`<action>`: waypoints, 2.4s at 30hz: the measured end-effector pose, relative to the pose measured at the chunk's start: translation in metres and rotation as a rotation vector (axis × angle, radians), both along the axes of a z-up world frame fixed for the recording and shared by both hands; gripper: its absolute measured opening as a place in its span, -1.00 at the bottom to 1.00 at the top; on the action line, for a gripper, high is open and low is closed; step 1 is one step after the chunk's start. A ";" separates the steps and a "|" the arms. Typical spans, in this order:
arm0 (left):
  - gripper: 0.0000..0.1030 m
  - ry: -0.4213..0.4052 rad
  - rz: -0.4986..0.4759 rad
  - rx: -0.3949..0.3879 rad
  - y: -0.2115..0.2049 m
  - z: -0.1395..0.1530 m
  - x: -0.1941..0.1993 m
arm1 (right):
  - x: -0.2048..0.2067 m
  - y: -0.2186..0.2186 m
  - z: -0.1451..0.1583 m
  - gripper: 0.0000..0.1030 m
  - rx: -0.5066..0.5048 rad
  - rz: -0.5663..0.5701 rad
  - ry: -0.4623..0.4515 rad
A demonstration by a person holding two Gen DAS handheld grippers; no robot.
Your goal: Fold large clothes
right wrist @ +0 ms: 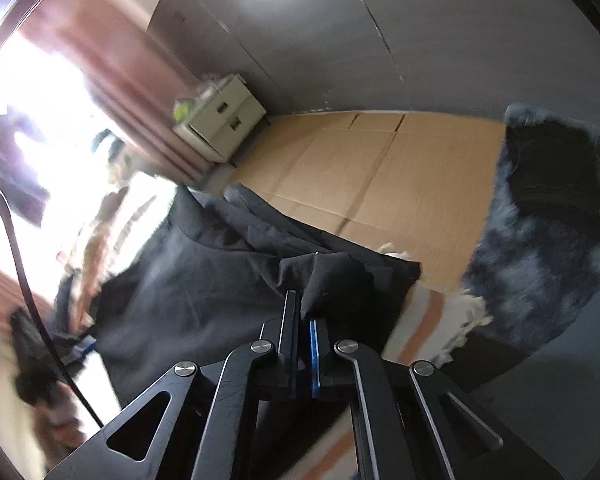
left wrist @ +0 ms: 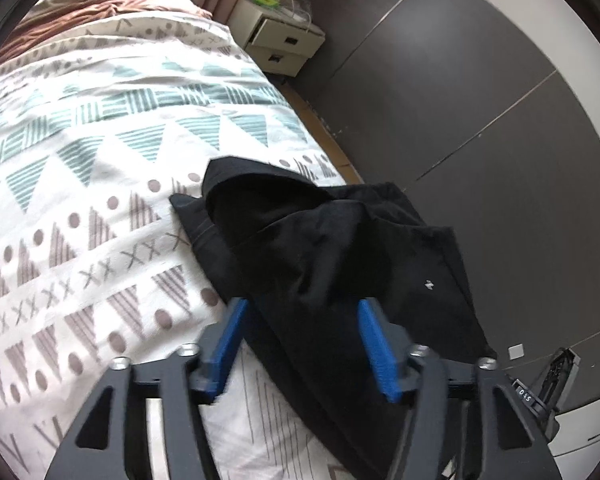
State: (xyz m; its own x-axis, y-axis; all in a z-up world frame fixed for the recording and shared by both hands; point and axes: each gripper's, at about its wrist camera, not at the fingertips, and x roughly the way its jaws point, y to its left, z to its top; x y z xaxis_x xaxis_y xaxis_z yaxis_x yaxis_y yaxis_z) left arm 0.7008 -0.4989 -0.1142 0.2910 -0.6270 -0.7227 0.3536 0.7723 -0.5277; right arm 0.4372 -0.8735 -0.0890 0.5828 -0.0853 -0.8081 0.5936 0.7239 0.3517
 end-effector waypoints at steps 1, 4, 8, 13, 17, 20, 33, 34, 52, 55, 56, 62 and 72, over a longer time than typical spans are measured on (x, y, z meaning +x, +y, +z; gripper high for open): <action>0.45 -0.017 0.004 -0.005 0.007 0.006 -0.006 | -0.001 0.003 0.004 -0.72 -0.021 -0.004 0.019; 0.75 -0.047 0.012 -0.013 0.023 0.018 -0.020 | -0.009 0.015 0.022 -0.28 -0.055 0.004 0.018; 0.79 -0.072 0.013 -0.027 0.048 0.043 -0.048 | -0.020 0.032 0.045 0.16 -0.075 0.038 -0.001; 0.95 -0.141 0.016 -0.028 0.072 0.073 -0.082 | -0.037 0.050 0.070 0.59 -0.068 0.063 -0.048; 0.99 -0.188 0.018 -0.034 0.094 0.096 -0.110 | -0.051 0.069 0.085 0.68 -0.078 0.068 -0.061; 0.99 -0.237 0.015 -0.030 0.114 0.116 -0.136 | -0.064 0.084 0.098 0.98 -0.072 0.073 -0.089; 0.99 -0.387 0.078 -0.050 0.215 0.177 -0.228 | -0.106 0.168 0.157 1.00 -0.142 0.141 -0.163; 0.99 -0.399 0.085 -0.048 0.224 0.180 -0.236 | -0.109 0.173 0.160 1.00 -0.150 0.144 -0.165; 0.99 -0.569 0.217 0.011 0.360 0.206 -0.369 | -0.174 0.306 0.213 1.00 -0.250 0.277 -0.271; 0.99 -0.595 0.239 0.024 0.378 0.207 -0.389 | -0.186 0.322 0.214 1.00 -0.251 0.299 -0.286; 0.99 -0.602 0.243 0.028 0.383 0.206 -0.393 | -0.190 0.326 0.214 1.00 -0.250 0.305 -0.290; 0.99 -0.656 0.268 0.068 0.412 0.204 -0.437 | -0.219 0.358 0.217 1.00 -0.260 0.346 -0.323; 0.99 -0.722 0.316 0.123 0.440 0.189 -0.499 | -0.268 0.405 0.211 1.00 -0.292 0.386 -0.341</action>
